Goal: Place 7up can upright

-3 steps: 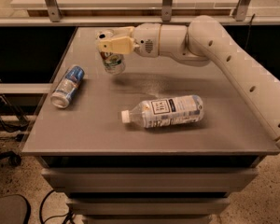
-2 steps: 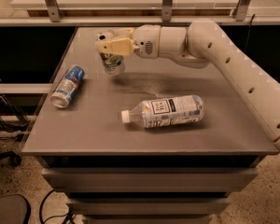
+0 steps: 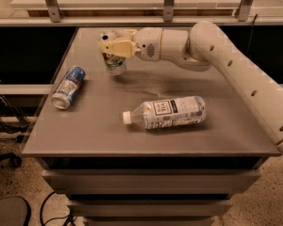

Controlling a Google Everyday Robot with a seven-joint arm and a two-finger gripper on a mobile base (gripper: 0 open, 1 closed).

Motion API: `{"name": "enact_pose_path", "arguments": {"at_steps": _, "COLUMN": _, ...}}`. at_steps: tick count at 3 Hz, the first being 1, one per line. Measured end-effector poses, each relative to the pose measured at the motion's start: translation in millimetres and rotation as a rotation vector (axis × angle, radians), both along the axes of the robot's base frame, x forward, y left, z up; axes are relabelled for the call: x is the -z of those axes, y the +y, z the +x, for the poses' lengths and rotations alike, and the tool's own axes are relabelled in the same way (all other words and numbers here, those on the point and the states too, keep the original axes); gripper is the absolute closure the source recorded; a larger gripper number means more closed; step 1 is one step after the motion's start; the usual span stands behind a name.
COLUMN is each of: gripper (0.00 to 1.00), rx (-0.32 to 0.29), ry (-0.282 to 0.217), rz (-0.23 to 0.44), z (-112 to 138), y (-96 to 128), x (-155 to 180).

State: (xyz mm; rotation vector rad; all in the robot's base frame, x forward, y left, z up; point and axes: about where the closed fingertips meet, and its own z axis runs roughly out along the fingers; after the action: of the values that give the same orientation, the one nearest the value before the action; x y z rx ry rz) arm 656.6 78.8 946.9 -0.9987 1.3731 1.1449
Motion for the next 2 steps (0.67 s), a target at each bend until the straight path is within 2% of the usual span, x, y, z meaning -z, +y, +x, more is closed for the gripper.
{"name": "enact_pose_path", "arguments": {"at_steps": 1, "gripper": 0.00, "rx": -0.002, "ry": -0.001, "rz": 0.006, "z": -0.6, "y": 0.0, "x": 1.1}}
{"name": "enact_pose_path", "arguments": {"at_steps": 2, "gripper": 0.00, "rx": -0.003, "ry": -0.002, "rz": 0.007, "z": -0.5, "y": -0.1, "x": 1.1}}
